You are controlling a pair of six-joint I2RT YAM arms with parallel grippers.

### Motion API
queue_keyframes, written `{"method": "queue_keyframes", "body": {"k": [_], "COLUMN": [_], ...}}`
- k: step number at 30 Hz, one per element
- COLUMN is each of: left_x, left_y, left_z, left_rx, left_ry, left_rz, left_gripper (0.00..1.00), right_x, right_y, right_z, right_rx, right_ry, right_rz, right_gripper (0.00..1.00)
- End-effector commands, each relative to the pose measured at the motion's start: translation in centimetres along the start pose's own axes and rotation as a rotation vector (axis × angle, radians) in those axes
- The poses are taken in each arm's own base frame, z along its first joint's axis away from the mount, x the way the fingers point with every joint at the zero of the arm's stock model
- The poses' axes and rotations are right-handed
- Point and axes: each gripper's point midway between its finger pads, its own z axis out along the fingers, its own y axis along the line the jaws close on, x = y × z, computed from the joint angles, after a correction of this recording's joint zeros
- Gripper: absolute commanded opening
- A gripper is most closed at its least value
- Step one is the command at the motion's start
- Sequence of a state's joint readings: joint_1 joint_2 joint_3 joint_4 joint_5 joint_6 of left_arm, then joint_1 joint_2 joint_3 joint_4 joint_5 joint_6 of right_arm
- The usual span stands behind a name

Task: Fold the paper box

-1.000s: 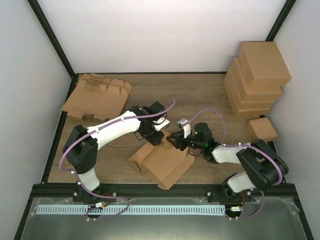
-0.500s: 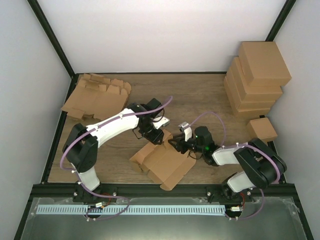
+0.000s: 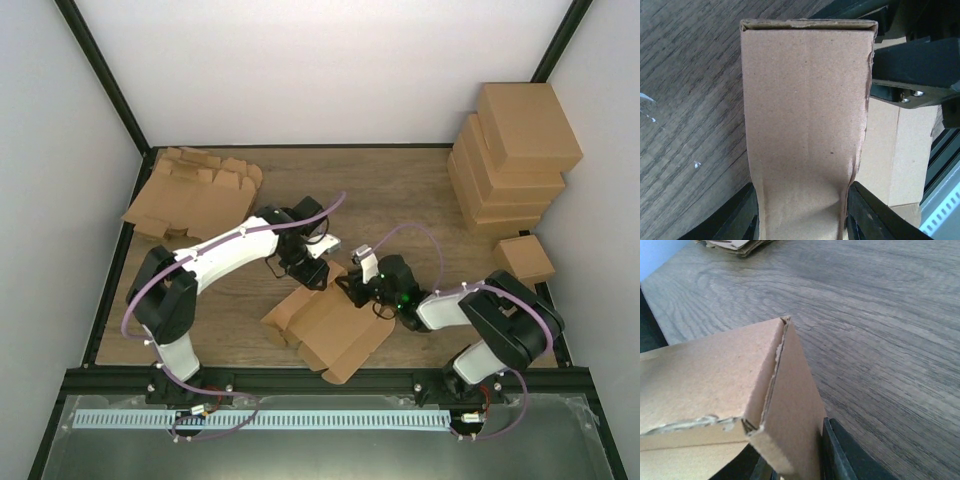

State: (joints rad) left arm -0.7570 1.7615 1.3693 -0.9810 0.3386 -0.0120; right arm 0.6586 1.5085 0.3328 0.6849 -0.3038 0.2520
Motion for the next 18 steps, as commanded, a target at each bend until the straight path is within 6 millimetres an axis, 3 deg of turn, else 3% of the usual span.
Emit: {"method": "queue_keyframes", "body": {"k": [1,4,11,18], "left_x": [-1.1,-1.0,-1.0,-1.0], "left_y": [-0.7,-0.8,-1.2,-1.2], "left_z": [-0.2,-0.2,-0.1,0.1], "left_rx": [0.039,0.046,0.068,0.072], "left_ry": [-0.027,-0.024,-0.027,-0.021], "left_rz": [0.024,0.021,0.016,0.008], "left_gripper": [0.46,0.45,0.45,0.46], "right_x": [-2.1,-2.3,-2.1,-1.1], "right_y": [-0.4,-1.0,-2.1,-2.7], "right_z": [0.7,0.6,1.0,0.7], "right_rx": [0.102,0.162,0.356,0.414], "right_ry": [-0.076,-0.097,-0.106,-0.095], "right_rz": [-0.045,-0.039,-0.060,-0.061], "right_gripper": [0.20,0.10,0.01,0.04]}}
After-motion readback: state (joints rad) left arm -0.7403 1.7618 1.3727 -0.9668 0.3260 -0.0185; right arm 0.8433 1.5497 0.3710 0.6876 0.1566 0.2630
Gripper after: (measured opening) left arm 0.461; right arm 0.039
